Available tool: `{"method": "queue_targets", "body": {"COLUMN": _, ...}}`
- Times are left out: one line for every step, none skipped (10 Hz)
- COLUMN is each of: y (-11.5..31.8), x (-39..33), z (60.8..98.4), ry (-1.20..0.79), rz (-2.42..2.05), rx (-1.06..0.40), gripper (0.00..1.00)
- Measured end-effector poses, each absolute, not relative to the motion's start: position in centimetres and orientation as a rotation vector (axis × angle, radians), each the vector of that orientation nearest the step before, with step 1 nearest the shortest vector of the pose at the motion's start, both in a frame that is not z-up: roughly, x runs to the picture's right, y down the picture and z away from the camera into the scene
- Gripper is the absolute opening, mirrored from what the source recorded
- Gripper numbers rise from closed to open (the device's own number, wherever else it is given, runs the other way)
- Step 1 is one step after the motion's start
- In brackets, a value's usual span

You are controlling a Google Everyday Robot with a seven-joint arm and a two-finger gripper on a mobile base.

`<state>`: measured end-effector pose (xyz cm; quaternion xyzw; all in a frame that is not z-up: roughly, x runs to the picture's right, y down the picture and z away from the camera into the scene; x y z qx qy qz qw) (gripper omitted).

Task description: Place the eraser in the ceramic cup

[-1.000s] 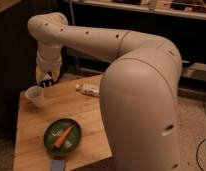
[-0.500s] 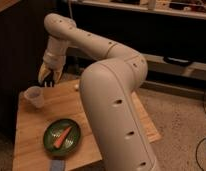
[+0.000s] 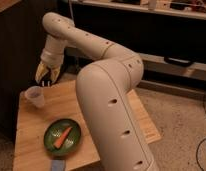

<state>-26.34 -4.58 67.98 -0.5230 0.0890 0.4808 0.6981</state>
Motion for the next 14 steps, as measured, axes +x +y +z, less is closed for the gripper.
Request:
{"method": "queue_targets", "body": {"y": -4.5, "x": -26.5, "z": 67.8, "ry": 0.184, "rz": 1.075, "rx": -1.156, "gripper": 0.00}}
{"method": "queue_targets", "body": {"y": -4.3, "x": -26.5, "z": 67.7, "ry": 0.164, "rz": 1.082, "rx": -1.141, "gripper": 0.00}}
{"method": "queue_targets", "body": {"y": -4.0, "x": -26.8, "z": 67.5, "ry": 0.131, "rz": 1.092, "rx": -1.118, "gripper": 0.00}}
{"method": "queue_targets", "body": {"y": -3.8, "x": -26.9, "z": 67.4, "ry": 0.109, "rz": 1.103, "rx": -1.101, "gripper": 0.00}}
{"method": "queue_targets", "body": {"y": -3.7, "x": -27.1, "z": 67.3, "ry": 0.087, "rz": 1.118, "rx": -1.090, "gripper": 0.00}}
{"method": "queue_targets", "body": {"y": -3.7, "x": -27.4, "z": 67.5, "ry": 0.083, "rz": 1.126, "rx": -1.096, "gripper": 0.00}}
{"method": "queue_targets", "body": {"y": -3.7, "x": -28.1, "z": 67.7, "ry": 0.082, "rz": 1.131, "rx": -1.109, "gripper": 0.00}}
{"method": "queue_targets", "body": {"y": -3.4, "x": -28.6, "z": 67.8, "ry": 0.091, "rz": 1.129, "rx": -1.124, "gripper": 0.00}}
{"method": "queue_targets", "body": {"y": -3.3, "x": -28.6, "z": 68.0, "ry": 0.099, "rz": 1.135, "rx": -1.137, "gripper": 0.00}}
{"method": "queue_targets", "body": {"y": -2.9, "x": -28.4, "z": 68.4, "ry": 0.118, "rz": 1.147, "rx": -1.166, "gripper": 0.00}}
{"method": "queue_targets", "body": {"y": -2.7, "x": -28.5, "z": 68.5, "ry": 0.125, "rz": 1.150, "rx": -1.180, "gripper": 0.00}}
{"method": "queue_targets", "body": {"y": -2.5, "x": -28.8, "z": 68.5, "ry": 0.133, "rz": 1.147, "rx": -1.195, "gripper": 0.00}}
{"method": "queue_targets", "body": {"y": -2.4, "x": -28.9, "z": 68.7, "ry": 0.135, "rz": 1.147, "rx": -1.204, "gripper": 0.00}}
{"method": "queue_targets", "body": {"y": -2.2, "x": -28.9, "z": 68.8, "ry": 0.141, "rz": 1.148, "rx": -1.217, "gripper": 0.00}}
